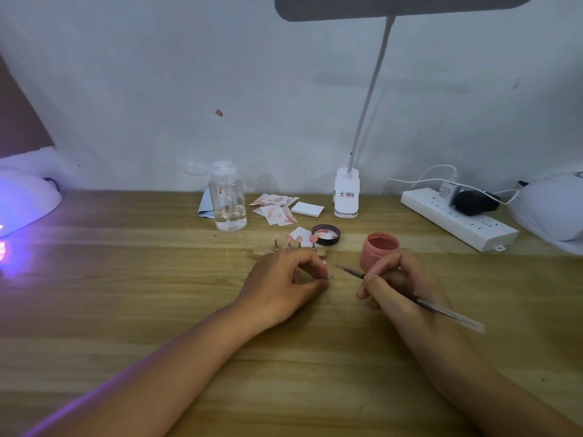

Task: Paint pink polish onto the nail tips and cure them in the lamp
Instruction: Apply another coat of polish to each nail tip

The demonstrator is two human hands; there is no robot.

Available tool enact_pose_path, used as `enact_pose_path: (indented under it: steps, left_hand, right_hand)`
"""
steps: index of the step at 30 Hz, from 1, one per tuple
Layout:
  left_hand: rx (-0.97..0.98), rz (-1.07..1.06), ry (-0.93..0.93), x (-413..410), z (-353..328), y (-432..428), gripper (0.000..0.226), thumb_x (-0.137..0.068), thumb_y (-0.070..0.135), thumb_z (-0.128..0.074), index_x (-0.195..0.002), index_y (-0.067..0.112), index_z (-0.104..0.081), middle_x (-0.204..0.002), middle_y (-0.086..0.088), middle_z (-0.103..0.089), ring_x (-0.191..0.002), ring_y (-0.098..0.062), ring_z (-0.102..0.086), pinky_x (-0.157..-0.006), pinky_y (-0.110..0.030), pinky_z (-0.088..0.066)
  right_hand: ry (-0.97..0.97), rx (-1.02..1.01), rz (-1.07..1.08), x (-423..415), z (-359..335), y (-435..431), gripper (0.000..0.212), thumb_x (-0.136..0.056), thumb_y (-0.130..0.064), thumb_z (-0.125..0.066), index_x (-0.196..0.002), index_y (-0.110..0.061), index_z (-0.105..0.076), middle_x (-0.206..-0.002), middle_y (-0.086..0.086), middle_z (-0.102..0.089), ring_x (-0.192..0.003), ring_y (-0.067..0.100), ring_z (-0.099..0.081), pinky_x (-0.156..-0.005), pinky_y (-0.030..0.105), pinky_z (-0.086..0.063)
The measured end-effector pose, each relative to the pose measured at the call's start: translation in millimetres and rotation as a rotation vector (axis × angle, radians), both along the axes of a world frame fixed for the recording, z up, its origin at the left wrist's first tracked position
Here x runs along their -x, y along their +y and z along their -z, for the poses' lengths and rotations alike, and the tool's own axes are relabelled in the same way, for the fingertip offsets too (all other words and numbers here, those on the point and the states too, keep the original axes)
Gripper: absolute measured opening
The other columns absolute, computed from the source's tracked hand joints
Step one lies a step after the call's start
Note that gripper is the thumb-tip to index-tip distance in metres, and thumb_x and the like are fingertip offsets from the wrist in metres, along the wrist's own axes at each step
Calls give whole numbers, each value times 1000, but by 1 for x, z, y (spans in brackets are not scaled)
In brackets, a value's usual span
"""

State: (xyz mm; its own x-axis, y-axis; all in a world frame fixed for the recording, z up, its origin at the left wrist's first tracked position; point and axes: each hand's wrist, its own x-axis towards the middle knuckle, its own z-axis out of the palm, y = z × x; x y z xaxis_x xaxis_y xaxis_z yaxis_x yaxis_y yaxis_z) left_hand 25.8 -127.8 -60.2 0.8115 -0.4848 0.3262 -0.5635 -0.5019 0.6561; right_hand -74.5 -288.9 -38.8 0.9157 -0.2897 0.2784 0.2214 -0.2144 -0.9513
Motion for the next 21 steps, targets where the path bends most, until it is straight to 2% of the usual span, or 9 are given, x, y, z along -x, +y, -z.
enact_pose_path:
  steps: [3, 5, 7, 11, 18, 21]
  left_hand:
    - [4, -3, 6, -1, 1, 0, 18, -81, 28, -78, -74, 40, -65, -70, 38, -61, -57, 8, -55, -55, -7, -35]
    - [11, 5, 7, 0, 2, 0, 19, -81, 28, -77, -75, 40, -64, -72, 37, -61, -57, 8, -55, -55, -7, -35]
    - [15, 11, 4, 0, 2, 0, 18, -81, 29, -77, -76, 40, -64, -77, 34, -64, -58, 9, -54, -55, -8, -34]
    - [45, 7, 2, 0, 2, 0, 18, -80, 32, -77, -77, 43, -63, -85, 30, -67, -55, 6, -53, -56, -13, -35]
    - [63, 8, 6, 1, 1, 2, 23, -81, 31, -77, -74, 48, -64, -91, 26, -70, -54, 6, -53, -55, -12, -36]
    - [48, 9, 22, 1, 1, 1, 19, -82, 30, -77, -77, 45, -67, -82, 31, -68, -52, 8, -52, -54, -11, -32]
  right_hand:
    - [-131, -38, 128, 1, -5, -4, 7, -88, 5, -60, -90, 3, -54, -66, 7, -67, -58, 3, -62, -58, 13, -48]
    - [-174, -37, 204, 0, -10, -9, 7, -88, 2, -62, -93, 1, -58, -76, 3, -70, -64, 4, -66, -61, 13, -51]
    - [-137, 3, 269, -3, -13, -18, 6, -89, -2, -62, -95, -4, -61, -81, 1, -71, -69, 4, -66, -65, 18, -53]
    - [22, 40, 356, -9, -10, -31, 7, -87, -9, -59, -87, -15, -63, -74, 1, -71, -68, 3, -63, -79, 39, -51]
    - [66, 61, 353, -11, -1, -26, 8, -82, -11, -62, -80, -18, -62, -68, -4, -72, -62, 0, -63, -75, 39, -52]
    - [87, 100, 350, -14, 2, -29, 7, -82, -15, -64, -80, -22, -63, -69, -7, -72, -67, 3, -65, -74, 38, -53]
